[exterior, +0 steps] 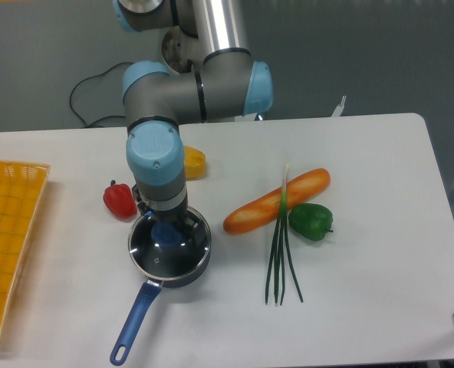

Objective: Open the lid
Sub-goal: 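Lower the gripper onto the blue lid knob and close on it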

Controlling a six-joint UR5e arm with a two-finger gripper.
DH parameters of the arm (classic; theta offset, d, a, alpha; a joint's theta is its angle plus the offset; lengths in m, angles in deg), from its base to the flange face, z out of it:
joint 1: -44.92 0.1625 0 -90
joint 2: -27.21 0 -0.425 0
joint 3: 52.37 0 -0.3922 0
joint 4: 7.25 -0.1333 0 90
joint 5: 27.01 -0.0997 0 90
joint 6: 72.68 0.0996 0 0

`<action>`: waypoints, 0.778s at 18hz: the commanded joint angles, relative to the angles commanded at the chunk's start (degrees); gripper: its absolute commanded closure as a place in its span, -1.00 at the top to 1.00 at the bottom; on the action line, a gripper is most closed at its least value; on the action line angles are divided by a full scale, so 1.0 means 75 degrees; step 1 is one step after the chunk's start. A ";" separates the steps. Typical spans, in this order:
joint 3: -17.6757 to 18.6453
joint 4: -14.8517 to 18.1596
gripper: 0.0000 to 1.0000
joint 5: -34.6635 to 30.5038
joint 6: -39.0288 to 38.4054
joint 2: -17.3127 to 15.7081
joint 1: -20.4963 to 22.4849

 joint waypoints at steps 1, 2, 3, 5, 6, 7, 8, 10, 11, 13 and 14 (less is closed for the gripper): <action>0.0011 -0.0058 1.00 0.0000 -0.0011 0.0012 -0.0012; 0.0058 -0.0094 1.00 0.0000 -0.0035 0.0024 -0.0035; 0.0082 -0.0094 1.00 0.0000 -0.0035 0.0070 -0.0105; 0.0094 -0.0106 1.00 0.0000 -0.0035 0.0106 -0.0117; 0.0094 -0.0106 1.00 0.0000 -0.0047 0.0106 -0.0129; 0.0105 -0.0106 1.00 -0.0012 -0.0105 0.0117 -0.0129; 0.0117 -0.0106 1.00 -0.0012 -0.0175 0.0129 -0.0175; 0.0117 -0.0106 1.00 0.0000 -0.0281 0.0176 -0.0223; 0.0117 -0.0094 1.00 0.0011 -0.0281 0.0176 -0.0223; 0.0198 -0.0106 1.00 0.0000 -0.0293 0.0176 -0.0223; 0.0234 -0.0106 1.00 0.0000 -0.0316 0.0176 -0.0223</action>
